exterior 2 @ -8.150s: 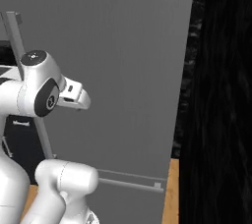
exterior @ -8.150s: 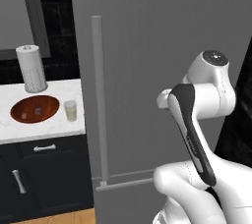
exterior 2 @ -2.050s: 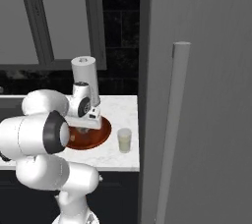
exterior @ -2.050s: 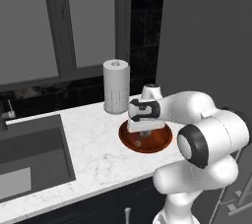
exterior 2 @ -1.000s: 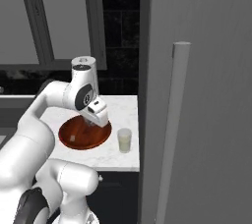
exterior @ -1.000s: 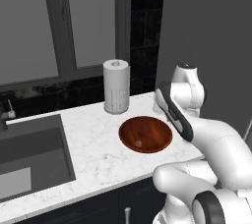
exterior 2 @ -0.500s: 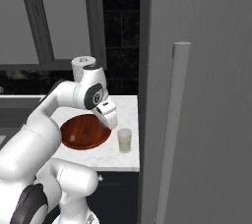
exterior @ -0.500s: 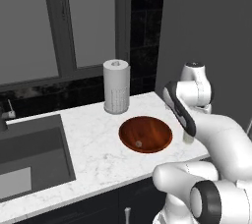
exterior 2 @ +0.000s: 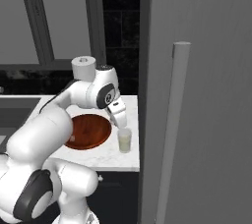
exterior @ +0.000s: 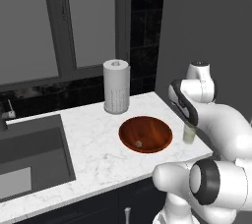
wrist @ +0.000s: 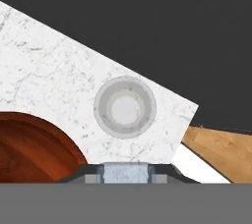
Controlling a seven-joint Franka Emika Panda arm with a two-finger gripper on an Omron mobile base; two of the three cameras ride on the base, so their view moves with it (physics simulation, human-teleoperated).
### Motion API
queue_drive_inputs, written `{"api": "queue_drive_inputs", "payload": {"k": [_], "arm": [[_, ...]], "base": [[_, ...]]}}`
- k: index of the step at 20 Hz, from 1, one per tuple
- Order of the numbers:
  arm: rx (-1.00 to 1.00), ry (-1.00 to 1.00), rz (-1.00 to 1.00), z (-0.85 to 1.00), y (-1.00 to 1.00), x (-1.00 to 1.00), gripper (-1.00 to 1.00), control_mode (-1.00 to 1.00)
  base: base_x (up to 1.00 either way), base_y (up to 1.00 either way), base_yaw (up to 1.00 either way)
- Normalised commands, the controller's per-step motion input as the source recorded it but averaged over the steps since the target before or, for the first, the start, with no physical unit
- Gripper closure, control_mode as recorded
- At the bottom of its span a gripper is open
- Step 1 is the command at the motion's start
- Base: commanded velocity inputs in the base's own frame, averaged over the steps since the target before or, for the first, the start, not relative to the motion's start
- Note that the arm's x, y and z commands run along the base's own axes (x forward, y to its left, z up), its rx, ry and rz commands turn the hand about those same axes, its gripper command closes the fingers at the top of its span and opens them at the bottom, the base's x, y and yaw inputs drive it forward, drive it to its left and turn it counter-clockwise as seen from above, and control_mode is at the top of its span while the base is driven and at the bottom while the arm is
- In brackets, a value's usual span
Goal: Grab a lemon wedge from the fridge and one ice cube from the ice bowl, and put them in the glass of lemonade.
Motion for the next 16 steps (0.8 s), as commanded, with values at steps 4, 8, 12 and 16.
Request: {"api": "queue_drive_inputs", "payload": {"k": [4, 8, 12, 16], "arm": [[0.00, 0.00, -0.06, -0.25, -0.38, 0.07, 1.00, -1.00], [0.00, 0.00, -0.03, -0.04, -0.20, 0.00, 1.00, -1.00], [0.00, 0.00, 0.00, -0.11, 0.00, 0.03, 1.00, -1.00], [0.00, 0.00, 0.00, -0.14, 0.00, 0.01, 1.00, -1.00]], "base": [[0.00, 0.00, 0.00], [0.00, 0.00, 0.00], [0.00, 0.00, 0.00], [0.00, 0.00, 0.00]]}}
